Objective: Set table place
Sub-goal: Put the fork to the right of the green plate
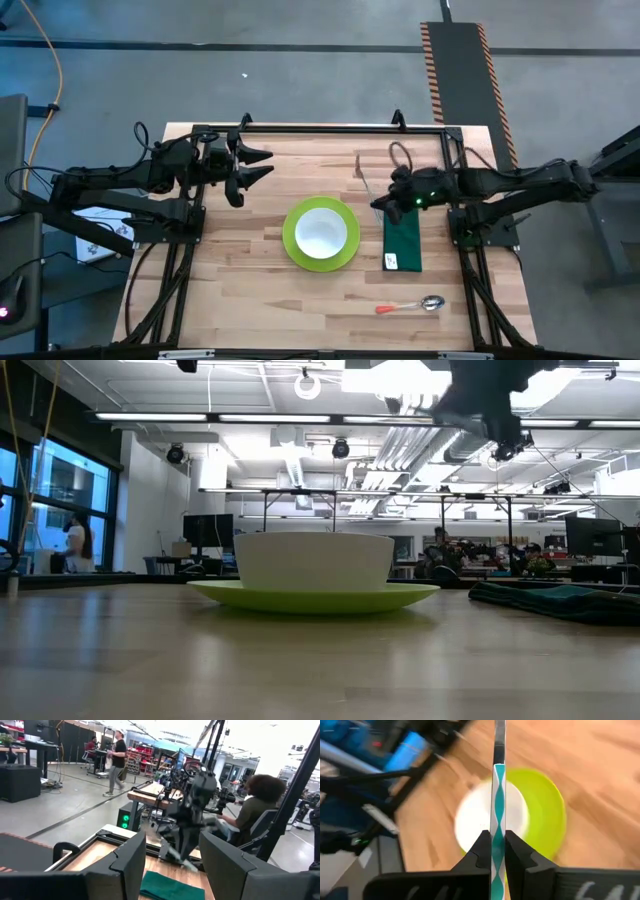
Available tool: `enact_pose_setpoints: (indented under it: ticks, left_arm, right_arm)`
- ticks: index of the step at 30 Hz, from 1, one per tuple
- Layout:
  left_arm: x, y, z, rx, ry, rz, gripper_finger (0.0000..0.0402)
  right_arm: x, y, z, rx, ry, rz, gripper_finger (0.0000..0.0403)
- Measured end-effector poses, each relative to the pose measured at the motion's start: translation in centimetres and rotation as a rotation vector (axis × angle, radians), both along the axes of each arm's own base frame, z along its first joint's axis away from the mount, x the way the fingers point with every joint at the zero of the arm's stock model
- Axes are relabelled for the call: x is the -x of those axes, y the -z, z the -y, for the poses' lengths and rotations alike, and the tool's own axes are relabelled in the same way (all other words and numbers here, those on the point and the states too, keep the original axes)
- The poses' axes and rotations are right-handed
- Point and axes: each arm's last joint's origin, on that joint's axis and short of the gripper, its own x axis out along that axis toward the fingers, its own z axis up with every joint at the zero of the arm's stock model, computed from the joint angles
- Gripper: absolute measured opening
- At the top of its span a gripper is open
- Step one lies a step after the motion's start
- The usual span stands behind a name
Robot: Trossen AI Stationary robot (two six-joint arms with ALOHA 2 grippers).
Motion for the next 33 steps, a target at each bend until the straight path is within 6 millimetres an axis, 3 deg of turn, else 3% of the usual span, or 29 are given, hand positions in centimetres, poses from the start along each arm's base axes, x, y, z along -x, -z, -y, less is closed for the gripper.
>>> enact_pose_setpoints:
  ticks: [14,23,33]
  left_arm:
    - [0.0,0.0,0.0,0.000,-0.016,-0.001,0.0175]
    - [0.0,0.0,-0.1,-0.001,-0.019,-0.004,0.0175]
    - [0.0,0.1,-0.1,-0.001,-0.019,-0.007,0.0175]
  right_arm:
    - [-1.3,5.1,-2.7,-0.278,0.244,-0.369,0.0000]
    - [-2.3,7.1,-3.7,-0.367,0.407,-0.435,0.0000]
    - [-4.4,10.0,-5.0,-0.395,0.430,-0.481,0.0000]
